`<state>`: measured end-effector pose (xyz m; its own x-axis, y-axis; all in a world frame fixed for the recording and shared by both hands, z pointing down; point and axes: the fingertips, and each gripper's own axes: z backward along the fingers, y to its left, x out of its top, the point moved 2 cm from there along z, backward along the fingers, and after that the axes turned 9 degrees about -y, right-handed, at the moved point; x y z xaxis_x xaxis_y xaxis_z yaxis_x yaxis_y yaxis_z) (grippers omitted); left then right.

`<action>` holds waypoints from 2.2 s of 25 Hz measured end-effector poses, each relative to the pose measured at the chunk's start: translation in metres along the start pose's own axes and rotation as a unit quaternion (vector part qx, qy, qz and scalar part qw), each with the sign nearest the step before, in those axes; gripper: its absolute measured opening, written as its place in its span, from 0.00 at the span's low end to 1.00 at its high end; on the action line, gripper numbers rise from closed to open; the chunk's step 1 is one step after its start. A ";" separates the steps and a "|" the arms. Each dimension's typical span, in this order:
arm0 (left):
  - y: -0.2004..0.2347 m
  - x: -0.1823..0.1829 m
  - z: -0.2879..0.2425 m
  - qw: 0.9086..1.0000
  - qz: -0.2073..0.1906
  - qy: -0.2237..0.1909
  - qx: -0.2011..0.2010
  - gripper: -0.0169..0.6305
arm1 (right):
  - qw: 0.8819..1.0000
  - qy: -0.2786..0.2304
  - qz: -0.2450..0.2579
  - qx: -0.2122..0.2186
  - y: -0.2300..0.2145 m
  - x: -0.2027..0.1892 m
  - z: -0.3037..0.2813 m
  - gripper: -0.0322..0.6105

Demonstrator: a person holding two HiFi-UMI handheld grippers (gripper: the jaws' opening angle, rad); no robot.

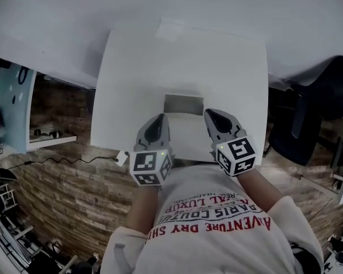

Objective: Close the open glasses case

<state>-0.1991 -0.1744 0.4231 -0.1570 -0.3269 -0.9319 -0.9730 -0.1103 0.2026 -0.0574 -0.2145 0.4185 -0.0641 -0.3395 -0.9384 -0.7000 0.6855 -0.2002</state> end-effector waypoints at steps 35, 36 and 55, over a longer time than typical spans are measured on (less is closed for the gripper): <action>0.039 -0.137 -0.063 0.975 0.018 0.201 -0.095 0.02 | 0.991 0.070 0.016 -0.116 -0.052 -0.059 -0.081 0.07; 0.039 -0.137 -0.063 0.974 0.019 0.202 -0.098 0.02 | 0.990 0.074 0.017 -0.117 -0.055 -0.060 -0.084 0.07; 0.039 -0.135 -0.063 0.971 0.014 0.210 -0.111 0.02 | 0.986 0.122 -0.014 -0.115 -0.038 -0.092 -0.078 0.07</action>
<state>-0.2056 -0.1933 0.5761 -0.0544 -0.6812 -0.7301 -0.9017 -0.2806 0.3290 -0.0803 -0.2598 0.5349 -0.1920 -0.5196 -0.8325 -0.8451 0.5188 -0.1289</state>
